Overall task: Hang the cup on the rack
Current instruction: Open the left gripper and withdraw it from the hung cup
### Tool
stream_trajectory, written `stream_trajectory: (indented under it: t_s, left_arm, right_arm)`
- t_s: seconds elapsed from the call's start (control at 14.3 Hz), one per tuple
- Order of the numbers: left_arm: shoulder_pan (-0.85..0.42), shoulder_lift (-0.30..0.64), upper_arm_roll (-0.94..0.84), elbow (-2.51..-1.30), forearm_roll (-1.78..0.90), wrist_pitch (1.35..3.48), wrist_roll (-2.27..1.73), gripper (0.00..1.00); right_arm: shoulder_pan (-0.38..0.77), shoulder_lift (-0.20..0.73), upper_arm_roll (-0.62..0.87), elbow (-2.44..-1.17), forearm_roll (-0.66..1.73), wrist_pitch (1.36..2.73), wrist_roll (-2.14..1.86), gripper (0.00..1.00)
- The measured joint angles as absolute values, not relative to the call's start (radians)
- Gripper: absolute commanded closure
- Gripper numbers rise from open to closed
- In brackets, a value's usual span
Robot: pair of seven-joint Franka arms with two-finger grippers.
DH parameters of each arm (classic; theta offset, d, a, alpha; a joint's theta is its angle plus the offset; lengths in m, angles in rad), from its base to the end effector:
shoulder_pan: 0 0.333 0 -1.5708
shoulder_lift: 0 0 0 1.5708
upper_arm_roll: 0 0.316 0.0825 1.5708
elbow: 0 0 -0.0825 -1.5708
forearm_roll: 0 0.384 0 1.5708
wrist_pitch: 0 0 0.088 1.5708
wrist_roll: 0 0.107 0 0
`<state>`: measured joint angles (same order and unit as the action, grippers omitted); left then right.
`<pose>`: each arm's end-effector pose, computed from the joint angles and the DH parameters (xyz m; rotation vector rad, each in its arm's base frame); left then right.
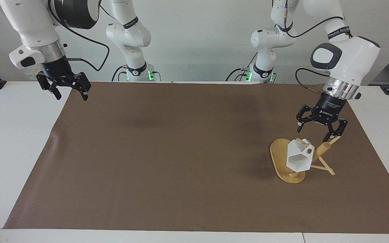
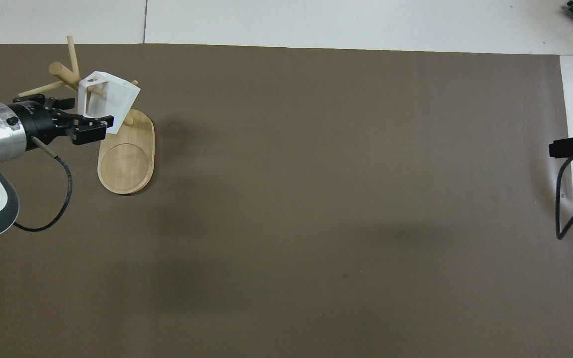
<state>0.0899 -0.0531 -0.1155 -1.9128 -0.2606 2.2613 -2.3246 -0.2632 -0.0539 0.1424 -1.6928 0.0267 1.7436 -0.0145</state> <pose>0.5800 -0.0230 0.5591 0.9436 2.5143 -0.0739 0.5494 -0.0622 0.6117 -3.1208 0.1708 -0.1646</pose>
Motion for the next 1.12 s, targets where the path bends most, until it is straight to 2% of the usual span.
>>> stream_trajectory:
  t_s: [0.56,1.12]
  left_arm:
    - [0.098,-0.059,-0.105,-1.692,-0.155,1.927,-1.853,0.00]
    - [0.099,-0.069,-0.090,-1.693,-0.112,1.820,-0.804,0.00]
  right_arm:
    - [-0.264,-0.056,0.140,-1.693,0.026,1.743,-0.016,0.00]
    - [-0.265,-0.057,0.138,-1.693,0.026,1.743,-0.046,0.00]
